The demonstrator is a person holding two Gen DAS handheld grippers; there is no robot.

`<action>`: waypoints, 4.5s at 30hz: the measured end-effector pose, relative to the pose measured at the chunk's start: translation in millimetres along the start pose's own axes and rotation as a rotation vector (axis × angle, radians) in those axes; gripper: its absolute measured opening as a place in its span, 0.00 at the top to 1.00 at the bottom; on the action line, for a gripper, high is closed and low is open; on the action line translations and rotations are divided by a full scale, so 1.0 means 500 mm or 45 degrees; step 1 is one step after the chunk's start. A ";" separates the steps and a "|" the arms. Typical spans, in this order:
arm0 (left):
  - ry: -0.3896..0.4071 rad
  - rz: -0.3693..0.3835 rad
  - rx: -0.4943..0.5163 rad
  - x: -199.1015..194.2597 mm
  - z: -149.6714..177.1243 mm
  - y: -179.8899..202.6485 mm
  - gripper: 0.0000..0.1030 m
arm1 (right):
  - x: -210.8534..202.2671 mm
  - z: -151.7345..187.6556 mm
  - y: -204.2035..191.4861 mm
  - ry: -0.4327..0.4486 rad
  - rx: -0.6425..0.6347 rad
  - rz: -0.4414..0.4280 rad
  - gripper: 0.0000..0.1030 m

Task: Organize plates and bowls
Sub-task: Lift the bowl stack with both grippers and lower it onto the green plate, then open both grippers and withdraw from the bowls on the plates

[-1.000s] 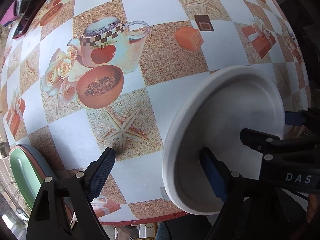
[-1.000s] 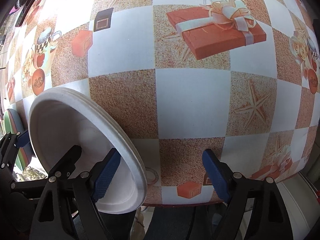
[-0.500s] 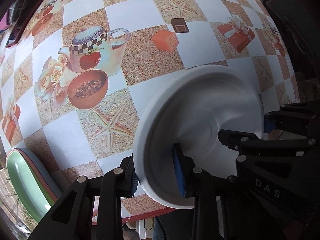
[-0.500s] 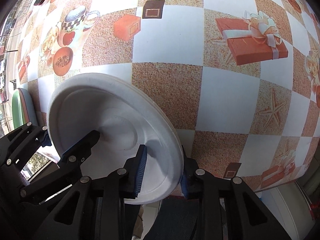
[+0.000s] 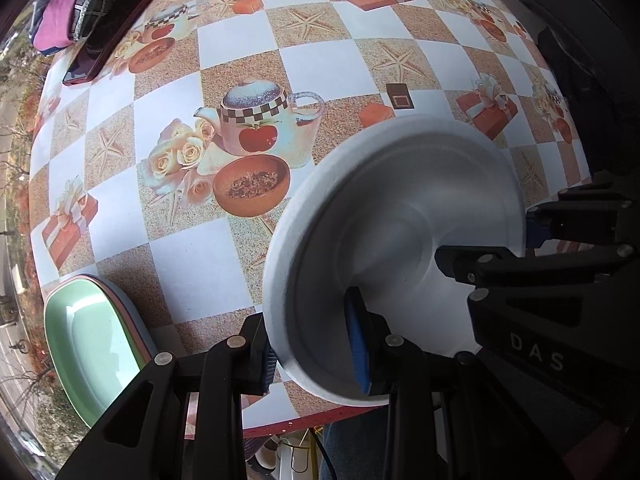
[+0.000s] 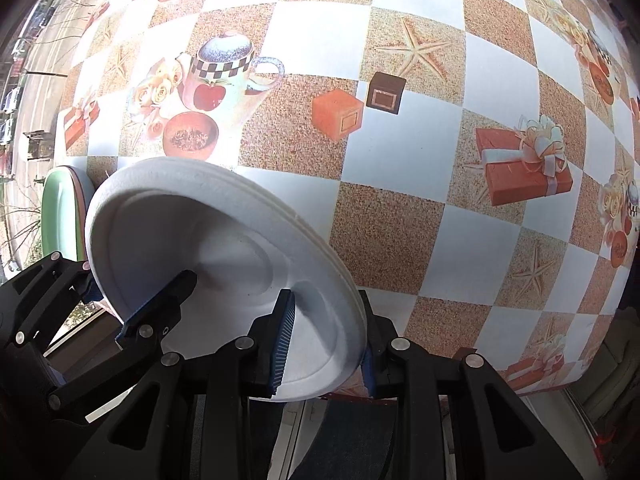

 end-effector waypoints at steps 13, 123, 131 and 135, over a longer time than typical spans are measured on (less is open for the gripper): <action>0.106 -0.014 -0.078 -0.072 -0.043 -0.094 0.70 | -0.053 0.014 -0.032 0.055 -0.085 0.035 0.70; 0.316 -0.275 -0.811 -0.186 0.148 -0.399 0.21 | -0.162 -0.084 -0.451 0.452 -0.799 0.084 0.01; 0.280 -0.293 -0.819 -0.177 0.135 -0.397 0.21 | -0.163 -0.088 -0.441 0.447 -0.808 0.076 0.01; 0.308 -0.266 -0.808 -0.179 0.132 -0.394 0.21 | -0.160 -0.091 -0.435 0.434 -0.805 0.060 0.01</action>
Point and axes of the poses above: each gripper's, at about its wrist camera, not at the fingertips, and x roughly the way its jaws point, y to its right, z to its underside, the point moved 3 cm from there along x, roughly the way its jaws point, and after that the axes turned 7 degrees about -x, right-handed, at the moved point
